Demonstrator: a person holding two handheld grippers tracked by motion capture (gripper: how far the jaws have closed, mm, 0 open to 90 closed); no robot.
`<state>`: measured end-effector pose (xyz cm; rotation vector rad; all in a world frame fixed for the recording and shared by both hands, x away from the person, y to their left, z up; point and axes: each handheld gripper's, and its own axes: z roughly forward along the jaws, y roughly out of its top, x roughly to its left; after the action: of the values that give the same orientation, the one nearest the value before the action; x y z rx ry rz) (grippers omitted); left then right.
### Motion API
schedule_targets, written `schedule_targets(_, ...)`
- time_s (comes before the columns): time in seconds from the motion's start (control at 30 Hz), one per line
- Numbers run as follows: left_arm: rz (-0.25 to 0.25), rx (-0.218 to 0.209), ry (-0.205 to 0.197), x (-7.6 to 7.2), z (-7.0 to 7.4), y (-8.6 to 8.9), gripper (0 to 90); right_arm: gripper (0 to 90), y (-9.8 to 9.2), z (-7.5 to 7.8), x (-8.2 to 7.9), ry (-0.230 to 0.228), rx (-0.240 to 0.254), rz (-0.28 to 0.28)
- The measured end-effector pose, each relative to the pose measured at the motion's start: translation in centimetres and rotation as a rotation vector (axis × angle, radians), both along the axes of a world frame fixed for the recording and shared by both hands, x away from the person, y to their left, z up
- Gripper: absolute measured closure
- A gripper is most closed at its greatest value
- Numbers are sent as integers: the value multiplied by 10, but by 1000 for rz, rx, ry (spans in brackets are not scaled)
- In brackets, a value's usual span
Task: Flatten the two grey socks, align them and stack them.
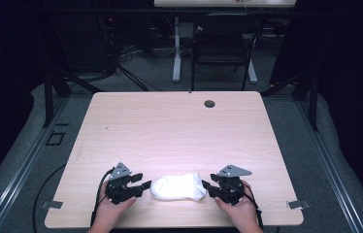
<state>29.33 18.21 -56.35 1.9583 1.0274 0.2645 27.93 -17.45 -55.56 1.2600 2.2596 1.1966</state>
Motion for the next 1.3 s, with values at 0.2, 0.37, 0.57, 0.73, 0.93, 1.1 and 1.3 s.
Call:
schedule_targets(0.2,19,-6,11,6,-2,5,494,552,-6,-1,3,7,-2,-27)
schedule_targets(0.37,28,-11,27,10,-4,7,491,554,-7,-5,3,7,6,-41)
schedule_targets(0.57,31,-2,29,13,-6,8,492,550,-4,-10,5,6,-12,-39)
schedule_targets(0.73,32,1,39,14,-7,9,491,536,-4,-12,7,8,-7,-42)
schedule_targets(0.93,35,4,42,16,-8,9,490,530,-3,-13,6,5,-8,-47)
schedule_targets(1.1,38,5,46,18,-10,9,491,530,-3,-13,6,0,-8,-53)
schedule_targets(1.3,49,15,43,19,-10,10,491,530,-4,-14,7,4,-4,-58)
